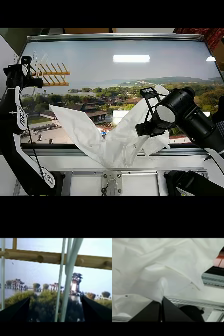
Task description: Fold the clothes and pants, and hang the long-sleeved shirts on hangers.
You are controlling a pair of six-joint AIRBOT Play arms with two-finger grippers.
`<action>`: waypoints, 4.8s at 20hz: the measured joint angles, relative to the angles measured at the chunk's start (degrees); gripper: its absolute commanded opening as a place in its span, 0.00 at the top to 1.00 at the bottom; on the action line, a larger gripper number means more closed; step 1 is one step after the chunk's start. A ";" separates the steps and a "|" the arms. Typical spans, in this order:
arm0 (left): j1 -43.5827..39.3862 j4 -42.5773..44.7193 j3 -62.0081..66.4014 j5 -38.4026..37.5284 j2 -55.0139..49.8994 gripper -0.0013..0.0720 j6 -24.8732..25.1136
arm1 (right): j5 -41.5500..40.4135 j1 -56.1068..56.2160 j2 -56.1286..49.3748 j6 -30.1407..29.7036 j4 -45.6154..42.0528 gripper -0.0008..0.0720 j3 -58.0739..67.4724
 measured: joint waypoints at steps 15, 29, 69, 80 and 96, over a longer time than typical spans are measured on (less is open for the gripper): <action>1.18 0.90 1.73 2.32 -6.12 0.59 1.90 | 0.00 0.00 0.00 0.00 0.00 0.96 0.00; 0.44 0.96 1.68 -3.50 -2.93 0.97 1.92 | 0.00 0.00 -0.02 0.02 0.00 0.96 0.00; -4.59 -41.22 -40.41 -34.88 53.83 0.97 63.95 | 0.00 0.00 -0.07 0.02 -0.02 0.96 0.00; -9.86 -43.89 -55.43 -37.05 54.86 0.97 71.32 | -1.05 -2.49 -0.09 -2.89 0.20 0.96 1.64; -19.15 -46.90 -56.19 -38.10 54.86 0.97 71.89 | 2.58 -13.99 -0.02 -3.80 0.00 0.96 5.55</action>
